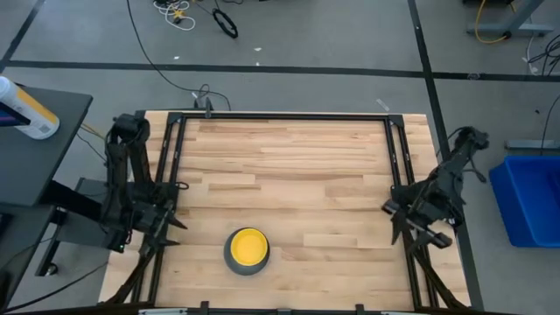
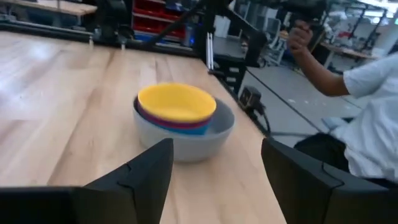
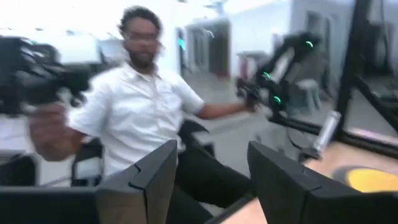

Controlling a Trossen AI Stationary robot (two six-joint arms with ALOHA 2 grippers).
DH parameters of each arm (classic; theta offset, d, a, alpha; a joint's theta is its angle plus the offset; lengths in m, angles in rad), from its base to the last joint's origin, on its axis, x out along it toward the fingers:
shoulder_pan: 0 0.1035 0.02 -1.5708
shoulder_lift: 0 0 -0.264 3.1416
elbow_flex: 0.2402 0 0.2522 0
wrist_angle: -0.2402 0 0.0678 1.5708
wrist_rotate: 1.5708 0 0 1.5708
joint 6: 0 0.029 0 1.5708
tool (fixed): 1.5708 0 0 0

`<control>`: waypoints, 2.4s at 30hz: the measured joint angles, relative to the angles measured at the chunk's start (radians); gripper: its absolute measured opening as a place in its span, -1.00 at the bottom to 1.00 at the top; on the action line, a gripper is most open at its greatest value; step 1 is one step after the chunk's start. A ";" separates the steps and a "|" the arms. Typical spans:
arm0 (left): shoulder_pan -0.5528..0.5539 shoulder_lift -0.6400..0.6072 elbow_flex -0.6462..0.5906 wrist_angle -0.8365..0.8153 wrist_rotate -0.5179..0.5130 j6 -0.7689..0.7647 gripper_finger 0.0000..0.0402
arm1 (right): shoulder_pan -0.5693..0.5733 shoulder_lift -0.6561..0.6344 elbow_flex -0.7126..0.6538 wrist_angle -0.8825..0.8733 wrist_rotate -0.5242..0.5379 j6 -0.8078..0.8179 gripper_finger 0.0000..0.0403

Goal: Nest bowls inside each other
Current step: Return to Home Position

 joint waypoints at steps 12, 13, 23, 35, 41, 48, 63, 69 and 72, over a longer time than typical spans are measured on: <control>0.029 -0.012 -0.086 0.027 -0.104 0.069 0.26 | 0.058 -0.353 -0.333 0.007 -0.061 -0.107 0.07; 0.052 -0.016 -0.086 0.026 -0.104 0.073 0.25 | 0.055 -0.357 -0.343 -0.001 -0.031 -0.112 0.07; 0.390 -0.040 -0.028 0.226 0.058 0.341 0.26 | 0.048 -0.373 -0.383 0.055 0.033 -0.106 -0.01; 1.044 0.000 0.079 1.179 1.052 1.621 0.26 | 0.048 -0.372 -0.383 0.068 0.040 -0.079 0.06; 1.353 0.049 0.076 1.268 1.298 1.707 0.26 | 0.048 -0.372 -0.383 0.057 0.038 -0.045 0.08; 1.620 -0.191 0.076 1.081 1.489 1.766 0.25 | 0.048 -0.372 -0.383 0.051 -0.016 -0.034 0.03; 1.548 -1.006 -0.283 0.780 1.377 1.713 0.26 | 0.048 -0.372 -0.383 0.037 -0.021 -0.027 0.03; 1.545 -0.992 -0.282 0.755 1.397 1.659 0.25 | 0.048 -0.374 -0.383 0.030 -0.039 -0.020 0.07; 1.545 -0.997 -0.281 0.746 1.424 1.660 0.26 | 0.048 -0.374 -0.383 0.021 -0.062 -0.028 0.08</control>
